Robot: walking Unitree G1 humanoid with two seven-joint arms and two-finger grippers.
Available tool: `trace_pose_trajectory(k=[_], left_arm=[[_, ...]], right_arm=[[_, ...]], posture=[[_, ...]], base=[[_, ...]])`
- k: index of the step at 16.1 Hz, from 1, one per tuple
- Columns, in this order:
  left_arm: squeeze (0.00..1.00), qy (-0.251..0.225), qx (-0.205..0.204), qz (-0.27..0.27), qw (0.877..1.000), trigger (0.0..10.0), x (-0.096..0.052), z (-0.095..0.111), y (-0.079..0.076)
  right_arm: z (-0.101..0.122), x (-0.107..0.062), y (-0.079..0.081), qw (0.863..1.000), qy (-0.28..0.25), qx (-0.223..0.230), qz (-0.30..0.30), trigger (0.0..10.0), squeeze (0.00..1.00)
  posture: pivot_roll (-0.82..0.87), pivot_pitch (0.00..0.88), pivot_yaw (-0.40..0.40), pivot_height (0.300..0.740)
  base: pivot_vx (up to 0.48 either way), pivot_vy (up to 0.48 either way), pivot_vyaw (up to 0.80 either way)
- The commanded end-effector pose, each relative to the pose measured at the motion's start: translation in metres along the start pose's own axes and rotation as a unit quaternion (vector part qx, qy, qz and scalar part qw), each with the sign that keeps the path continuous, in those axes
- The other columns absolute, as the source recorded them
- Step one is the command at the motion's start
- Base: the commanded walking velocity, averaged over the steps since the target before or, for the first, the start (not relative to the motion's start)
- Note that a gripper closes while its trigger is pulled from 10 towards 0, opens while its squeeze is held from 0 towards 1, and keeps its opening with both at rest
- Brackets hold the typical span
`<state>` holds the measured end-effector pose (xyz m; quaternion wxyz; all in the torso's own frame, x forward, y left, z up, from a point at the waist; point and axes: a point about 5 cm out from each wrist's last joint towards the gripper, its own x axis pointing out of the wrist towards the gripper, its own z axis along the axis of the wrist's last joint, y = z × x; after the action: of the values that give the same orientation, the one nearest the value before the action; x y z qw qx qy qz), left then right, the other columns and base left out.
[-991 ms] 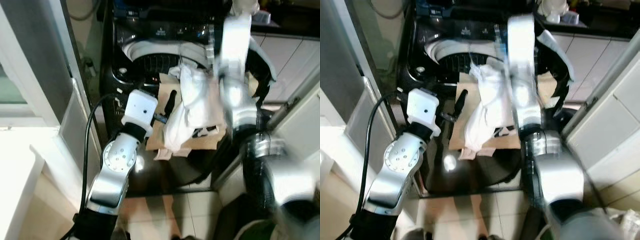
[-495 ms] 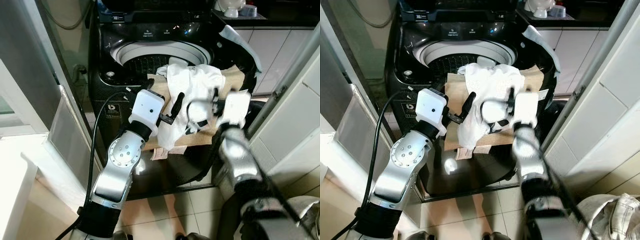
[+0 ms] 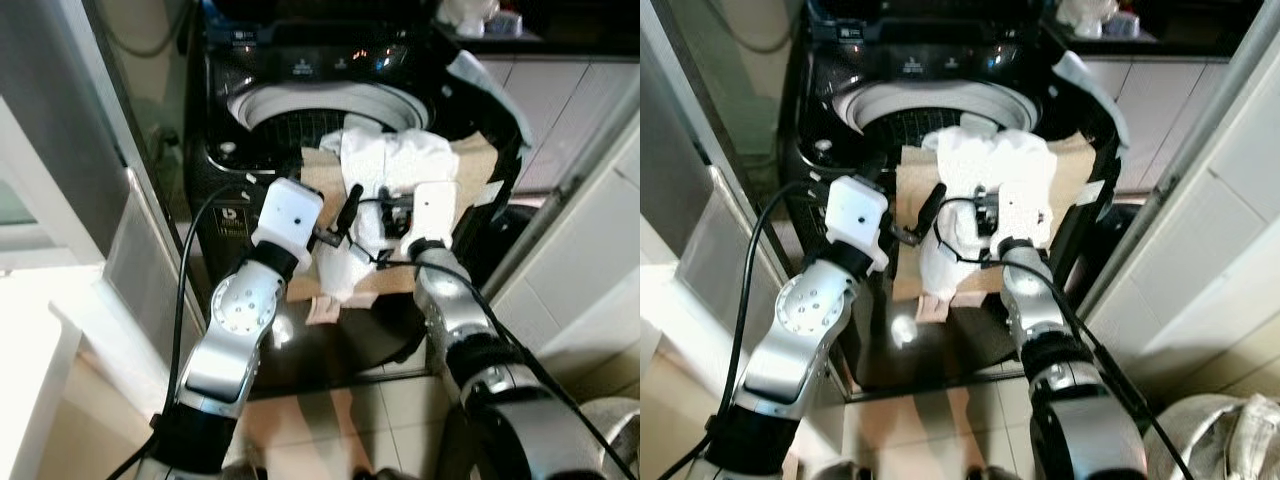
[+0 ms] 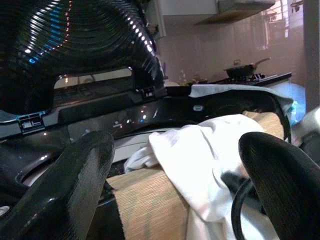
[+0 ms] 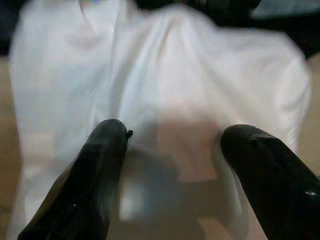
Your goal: Clothes washing
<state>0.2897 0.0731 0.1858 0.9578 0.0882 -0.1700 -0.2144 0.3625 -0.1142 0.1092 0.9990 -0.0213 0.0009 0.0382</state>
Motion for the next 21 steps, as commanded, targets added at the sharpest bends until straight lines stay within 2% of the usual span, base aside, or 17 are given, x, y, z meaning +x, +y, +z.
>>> trace_pose_trajectory(k=[1, 5, 8, 9, 13, 16, 21], left_arm=[[0.0, -0.007, 0.004, 0.0, 1.0, 10.0, -0.001, 0.005, 0.001], [0.0, -0.004, 0.007, 0.005, 1.0, 10.0, -0.004, 0.006, 0.002], [0.0, -0.003, 0.006, 0.003, 1.0, 10.0, -0.003, 0.006, 0.001], [0.0, -0.004, 0.005, 0.003, 1.0, 10.0, -0.003, 0.007, 0.0], [0.0, -0.001, 0.005, 0.014, 1.0, 10.0, -0.005, 0.006, 0.001], [0.0, 0.0, 0.004, 0.018, 1.0, 10.0, -0.006, 0.006, 0.002], [0.0, -0.001, 0.001, 0.014, 1.0, 10.0, -0.006, 0.006, -0.001]], right_arm=[[0.0, 0.004, -0.004, 1.0, 0.02, 0.009, -0.008, 10.0, 0.0], [-0.003, 0.011, 0.006, 0.998, 0.061, 0.011, 0.001, 10.0, 0.0], [0.011, 0.023, 0.006, 0.997, 0.08, 0.002, 0.0, 10.0, 0.0], [0.018, 0.027, 0.007, 0.997, 0.08, -0.003, 0.006, 0.0, 0.0], [0.043, 0.038, 0.01, 0.998, 0.057, -0.023, 0.013, 0.0, 0.0], [0.052, 0.041, 0.011, 0.998, 0.048, -0.03, 0.015, 0.0, 0.0], [0.091, 0.053, 0.016, 0.999, 0.0, -0.047, 0.024, 0.0, 0.0]], posture=[[0.05, 0.0, -0.032, 0.74], [0.06, 0.0, -0.03, 0.74], [0.07, 0.0, -0.033, 0.74], [0.07, 0.0, -0.039, 0.74], [0.09, 0.0, -0.061, 0.74], [0.09, 0.0, -0.068, 0.74], [0.09, 0.0, -0.076, 0.74]], base=[[0.0, 0.0, 0.0], [0.0, 0.0, 0.0], [0.0, 0.0, 0.0], [0.0, 0.0, 0.0], [0.0, 0.0, 0.0], [0.0, 0.0, 0.0], [0.0, 0.0, 0.0]])
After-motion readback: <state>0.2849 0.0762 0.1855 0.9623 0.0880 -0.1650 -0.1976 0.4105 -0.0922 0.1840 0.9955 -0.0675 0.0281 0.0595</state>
